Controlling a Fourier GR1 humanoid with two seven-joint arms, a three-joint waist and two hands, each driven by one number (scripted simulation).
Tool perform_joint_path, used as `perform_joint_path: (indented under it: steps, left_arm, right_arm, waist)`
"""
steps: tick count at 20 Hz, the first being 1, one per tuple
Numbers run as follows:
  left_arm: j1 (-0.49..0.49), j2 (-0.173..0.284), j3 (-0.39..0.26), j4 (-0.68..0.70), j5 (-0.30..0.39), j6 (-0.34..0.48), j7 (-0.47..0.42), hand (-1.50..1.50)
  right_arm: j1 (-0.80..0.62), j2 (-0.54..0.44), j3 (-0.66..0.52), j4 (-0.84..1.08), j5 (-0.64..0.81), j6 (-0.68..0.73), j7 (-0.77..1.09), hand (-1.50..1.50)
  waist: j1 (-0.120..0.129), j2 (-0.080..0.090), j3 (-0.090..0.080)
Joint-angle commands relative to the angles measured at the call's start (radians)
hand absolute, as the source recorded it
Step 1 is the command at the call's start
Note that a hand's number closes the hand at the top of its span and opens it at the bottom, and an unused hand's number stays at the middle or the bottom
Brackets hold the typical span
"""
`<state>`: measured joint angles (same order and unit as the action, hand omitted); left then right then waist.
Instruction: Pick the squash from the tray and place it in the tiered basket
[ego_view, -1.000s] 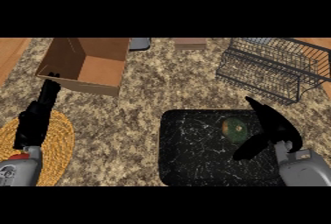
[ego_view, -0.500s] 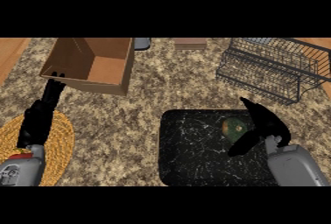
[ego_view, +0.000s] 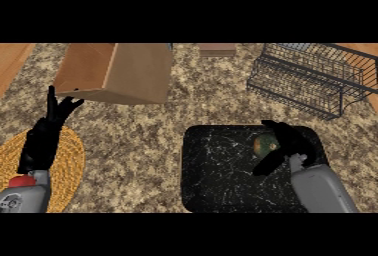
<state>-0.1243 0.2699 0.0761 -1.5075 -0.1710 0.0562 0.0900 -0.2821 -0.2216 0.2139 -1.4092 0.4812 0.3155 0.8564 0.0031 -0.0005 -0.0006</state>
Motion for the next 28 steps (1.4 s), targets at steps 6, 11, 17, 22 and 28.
perform_joint_path:
  steps: [6, 11, 17, 22, 28]
  left_arm:
    - [-0.063, -0.019, 0.004, 0.015, -0.017, 0.007, 0.047, 0.0]
    - [-0.048, -0.046, -0.005, 0.038, -0.044, 0.028, 0.001, 0.0]
    - [0.029, -0.011, 0.018, -0.013, -0.01, -0.032, -0.03, 0.0]
    - [-0.056, -0.061, -0.045, 0.034, -0.048, -0.012, -0.04, 0.0]
    - [-0.093, -0.05, -0.03, 0.055, -0.034, -0.029, -0.009, 0.0]
  right_arm:
    - [-0.006, -0.046, 0.089, 0.063, 0.099, 0.068, -0.183, 1.5]
    - [0.063, 0.043, 0.04, -0.033, 0.056, 0.025, -0.116, 1.5]
    - [-0.112, 0.169, 0.007, 0.041, 0.123, -0.086, 0.001, 1.5]
    - [-0.378, 0.219, 0.139, 0.222, 0.253, -0.355, 0.213, 1.5]
    - [-0.589, 0.221, 0.114, 0.265, 0.38, -0.656, 0.291, 1.5]
  waist:
    - [-0.002, 0.001, 0.001]
    - [-0.008, 0.0, 0.001]
    - [0.014, 0.002, 0.001]
    - [0.094, 0.02, -0.001]
    - [0.074, 0.013, -0.001]
